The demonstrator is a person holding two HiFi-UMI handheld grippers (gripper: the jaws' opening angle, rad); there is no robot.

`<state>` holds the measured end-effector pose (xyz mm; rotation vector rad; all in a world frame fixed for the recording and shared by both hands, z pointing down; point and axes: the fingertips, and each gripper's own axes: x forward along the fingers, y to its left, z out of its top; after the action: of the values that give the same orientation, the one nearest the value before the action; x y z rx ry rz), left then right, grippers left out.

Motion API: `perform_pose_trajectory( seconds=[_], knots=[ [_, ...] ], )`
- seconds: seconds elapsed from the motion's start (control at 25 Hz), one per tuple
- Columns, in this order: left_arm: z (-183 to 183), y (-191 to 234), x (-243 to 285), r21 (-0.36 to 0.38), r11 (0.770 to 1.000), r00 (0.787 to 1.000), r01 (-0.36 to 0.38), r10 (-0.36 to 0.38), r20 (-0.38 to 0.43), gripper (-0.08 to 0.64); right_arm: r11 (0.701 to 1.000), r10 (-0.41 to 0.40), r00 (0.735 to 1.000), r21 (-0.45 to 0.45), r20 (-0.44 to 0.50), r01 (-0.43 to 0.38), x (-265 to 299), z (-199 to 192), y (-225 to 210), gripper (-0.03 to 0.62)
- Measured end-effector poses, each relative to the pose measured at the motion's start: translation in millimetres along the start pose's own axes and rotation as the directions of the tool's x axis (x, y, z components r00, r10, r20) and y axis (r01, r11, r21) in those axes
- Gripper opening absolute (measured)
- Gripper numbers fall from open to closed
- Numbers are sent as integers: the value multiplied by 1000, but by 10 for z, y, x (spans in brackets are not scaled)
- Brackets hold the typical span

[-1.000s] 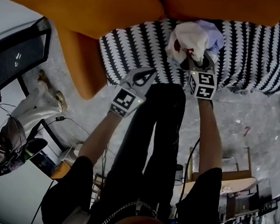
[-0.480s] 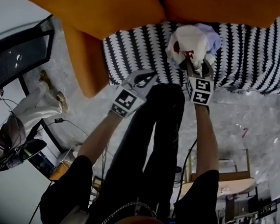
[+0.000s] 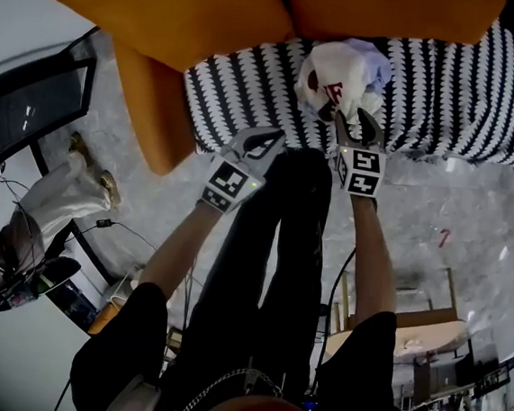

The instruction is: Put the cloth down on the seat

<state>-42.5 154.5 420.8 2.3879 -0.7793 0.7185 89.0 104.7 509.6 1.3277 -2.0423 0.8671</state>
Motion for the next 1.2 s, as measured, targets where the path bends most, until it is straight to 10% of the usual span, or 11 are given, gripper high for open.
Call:
perform_pose_trajectory(
  seconds=[0.4,1.2],
  knots=[
    [310,-255,-102,12,1000,1000,-7,7,4,9,999,4,1000,-45,24,-3,-490,281,9,3],
    [1936,-551,-1086,94,995,995,-34,25,99,9,998,60,989,2,132,-61,-2120,1851,783,2]
  ],
)
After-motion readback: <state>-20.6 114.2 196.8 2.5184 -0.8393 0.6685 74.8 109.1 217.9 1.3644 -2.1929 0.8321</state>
